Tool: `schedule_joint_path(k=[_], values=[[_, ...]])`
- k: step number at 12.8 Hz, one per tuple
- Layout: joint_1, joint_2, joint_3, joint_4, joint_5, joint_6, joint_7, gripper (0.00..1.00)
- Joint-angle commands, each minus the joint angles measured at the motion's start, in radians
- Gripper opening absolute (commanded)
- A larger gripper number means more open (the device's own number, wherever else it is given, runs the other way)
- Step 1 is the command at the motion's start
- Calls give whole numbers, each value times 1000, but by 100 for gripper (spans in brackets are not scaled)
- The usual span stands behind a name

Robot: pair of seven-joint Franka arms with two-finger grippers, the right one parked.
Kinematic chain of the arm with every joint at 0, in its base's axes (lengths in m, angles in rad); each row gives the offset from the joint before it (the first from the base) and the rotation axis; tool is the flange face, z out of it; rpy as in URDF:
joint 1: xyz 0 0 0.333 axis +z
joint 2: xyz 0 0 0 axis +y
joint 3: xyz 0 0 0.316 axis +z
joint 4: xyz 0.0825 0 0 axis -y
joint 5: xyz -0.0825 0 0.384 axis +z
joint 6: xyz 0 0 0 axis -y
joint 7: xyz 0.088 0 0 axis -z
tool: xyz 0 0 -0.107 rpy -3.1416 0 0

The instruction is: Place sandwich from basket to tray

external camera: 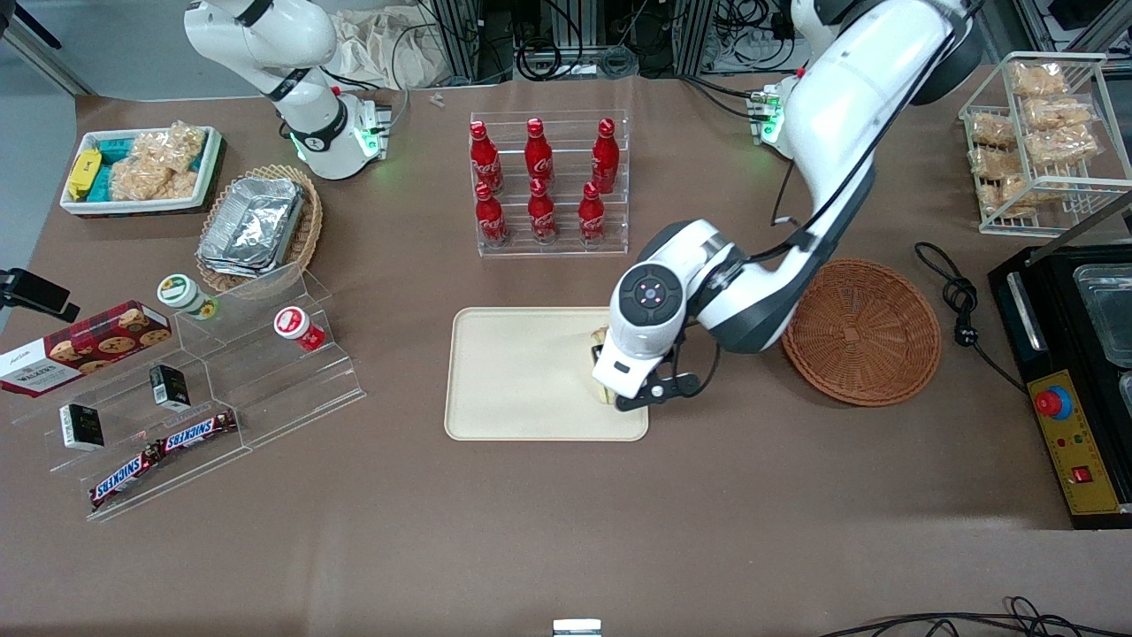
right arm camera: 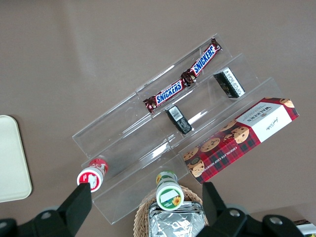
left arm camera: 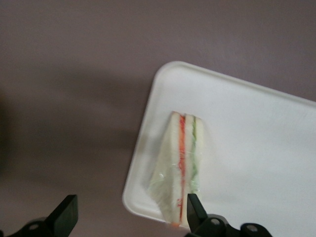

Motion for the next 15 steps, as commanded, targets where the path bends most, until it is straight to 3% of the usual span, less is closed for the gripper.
schedule_joint_path(k=[1, 3, 5, 7, 8, 11, 15], values=[[94, -160, -1, -35, -65, -68, 6, 100], [200, -249, -17, -52, -120, -138, 113, 100], [259, -378, 24, -136, -189, -178, 309, 100], [238, -514, 200, -228, -320, -175, 530, 100], [231, -566, 260, -268, -347, -183, 654, 100], [182, -659, 404, -344, -340, -240, 918, 100], [188, -633, 495, -278, -332, -301, 1218, 100]])
